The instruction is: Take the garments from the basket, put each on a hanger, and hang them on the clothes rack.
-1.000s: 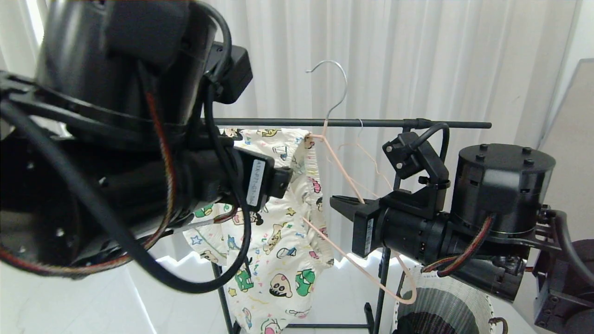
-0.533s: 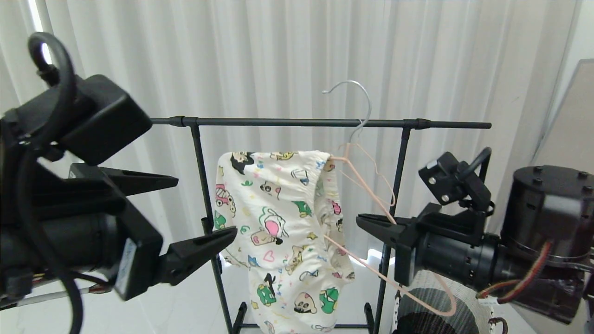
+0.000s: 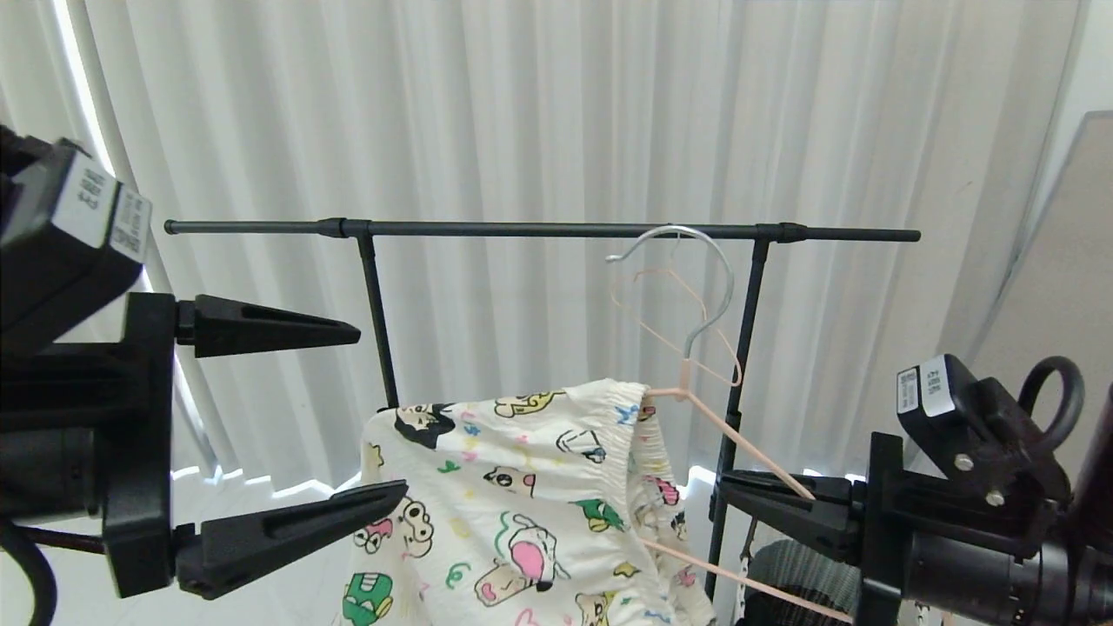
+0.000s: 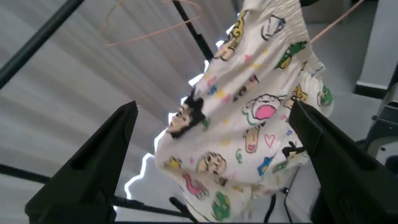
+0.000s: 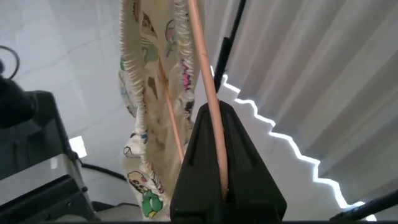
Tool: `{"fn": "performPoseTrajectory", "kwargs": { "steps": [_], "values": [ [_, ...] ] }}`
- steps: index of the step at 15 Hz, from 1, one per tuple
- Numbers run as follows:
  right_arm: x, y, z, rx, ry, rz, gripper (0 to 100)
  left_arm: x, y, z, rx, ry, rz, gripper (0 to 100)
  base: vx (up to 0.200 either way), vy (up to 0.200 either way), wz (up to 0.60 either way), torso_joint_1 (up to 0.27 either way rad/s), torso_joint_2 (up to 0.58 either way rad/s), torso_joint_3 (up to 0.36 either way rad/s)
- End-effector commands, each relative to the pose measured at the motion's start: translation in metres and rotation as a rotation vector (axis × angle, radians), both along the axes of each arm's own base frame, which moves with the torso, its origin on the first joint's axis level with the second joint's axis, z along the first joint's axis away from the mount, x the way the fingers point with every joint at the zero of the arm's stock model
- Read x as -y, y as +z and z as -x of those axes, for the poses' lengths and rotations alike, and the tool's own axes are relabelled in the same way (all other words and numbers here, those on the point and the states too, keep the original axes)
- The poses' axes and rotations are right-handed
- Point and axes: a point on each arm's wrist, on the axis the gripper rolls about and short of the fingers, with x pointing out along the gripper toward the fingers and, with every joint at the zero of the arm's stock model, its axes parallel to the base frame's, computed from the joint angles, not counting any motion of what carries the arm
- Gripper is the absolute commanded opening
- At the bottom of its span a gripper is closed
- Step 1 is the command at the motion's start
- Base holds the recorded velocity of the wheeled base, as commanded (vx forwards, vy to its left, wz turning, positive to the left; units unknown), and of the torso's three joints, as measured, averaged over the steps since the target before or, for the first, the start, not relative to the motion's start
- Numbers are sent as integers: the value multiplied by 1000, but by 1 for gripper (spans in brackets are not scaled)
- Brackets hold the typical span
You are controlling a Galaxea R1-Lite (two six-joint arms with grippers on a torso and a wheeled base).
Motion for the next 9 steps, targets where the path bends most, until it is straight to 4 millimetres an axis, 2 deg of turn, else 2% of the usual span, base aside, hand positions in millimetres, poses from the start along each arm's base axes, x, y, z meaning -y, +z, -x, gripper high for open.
{"fn": "performPoseTrajectory", "kwargs": {
  "steps": [1, 5, 9],
  "values": [
    [-2, -1, 13, 4, 57, -2, 0, 16, -12, 0, -54, -107, -21, 100, 0, 0, 0, 0, 0, 0],
    [-6, -3, 23, 61, 117, 16, 0, 34, -32, 12, -123, -245, -64, 100, 0, 0, 0, 0, 0, 0],
    [-7, -8, 34, 81, 173, 40, 0, 43, -40, 5, -162, -253, -90, 100, 0, 0, 0, 0, 0, 0]
  ]
}}
